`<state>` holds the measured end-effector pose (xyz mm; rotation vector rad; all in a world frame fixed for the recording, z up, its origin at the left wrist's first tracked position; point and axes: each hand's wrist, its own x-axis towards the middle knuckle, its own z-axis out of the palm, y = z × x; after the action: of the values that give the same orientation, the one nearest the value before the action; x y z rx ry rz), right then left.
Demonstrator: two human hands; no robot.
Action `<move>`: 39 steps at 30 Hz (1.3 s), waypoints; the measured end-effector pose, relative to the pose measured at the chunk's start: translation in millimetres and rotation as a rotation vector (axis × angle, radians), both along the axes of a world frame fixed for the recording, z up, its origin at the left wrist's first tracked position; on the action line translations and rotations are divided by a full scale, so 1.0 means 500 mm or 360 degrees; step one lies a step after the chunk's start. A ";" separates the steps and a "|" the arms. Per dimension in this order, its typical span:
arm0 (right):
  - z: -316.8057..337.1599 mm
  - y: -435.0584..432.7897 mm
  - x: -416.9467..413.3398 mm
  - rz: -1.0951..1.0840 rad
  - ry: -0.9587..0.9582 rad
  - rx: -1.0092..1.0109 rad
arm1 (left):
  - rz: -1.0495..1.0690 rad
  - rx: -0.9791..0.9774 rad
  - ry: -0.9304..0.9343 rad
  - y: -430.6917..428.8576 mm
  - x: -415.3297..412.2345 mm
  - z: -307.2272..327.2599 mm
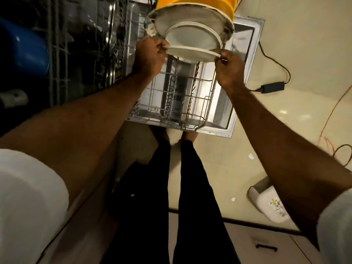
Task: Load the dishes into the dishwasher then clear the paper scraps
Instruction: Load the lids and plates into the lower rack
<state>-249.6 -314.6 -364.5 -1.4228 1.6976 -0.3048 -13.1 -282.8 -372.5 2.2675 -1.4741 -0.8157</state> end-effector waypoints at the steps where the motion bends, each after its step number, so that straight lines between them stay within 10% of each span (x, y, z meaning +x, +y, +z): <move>1: -0.012 -0.008 0.002 -0.0003 0.0008 0.0000 | -0.0005 -0.0005 0.0005 -0.008 0.002 -0.016; 24: -0.066 -0.047 0.018 0.0175 0.0212 0.0196 | -0.0095 0.0702 0.0521 -0.055 -0.021 -0.107; 39: 0.185 -0.014 0.035 0.0355 -0.0019 -0.0127 | -0.0481 0.0377 0.0002 -0.027 -0.059 0.160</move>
<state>-232.3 -321.8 -272.0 -1.6490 1.5147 -0.2587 -42.4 -296.1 -292.4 2.2323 -1.8350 -1.1321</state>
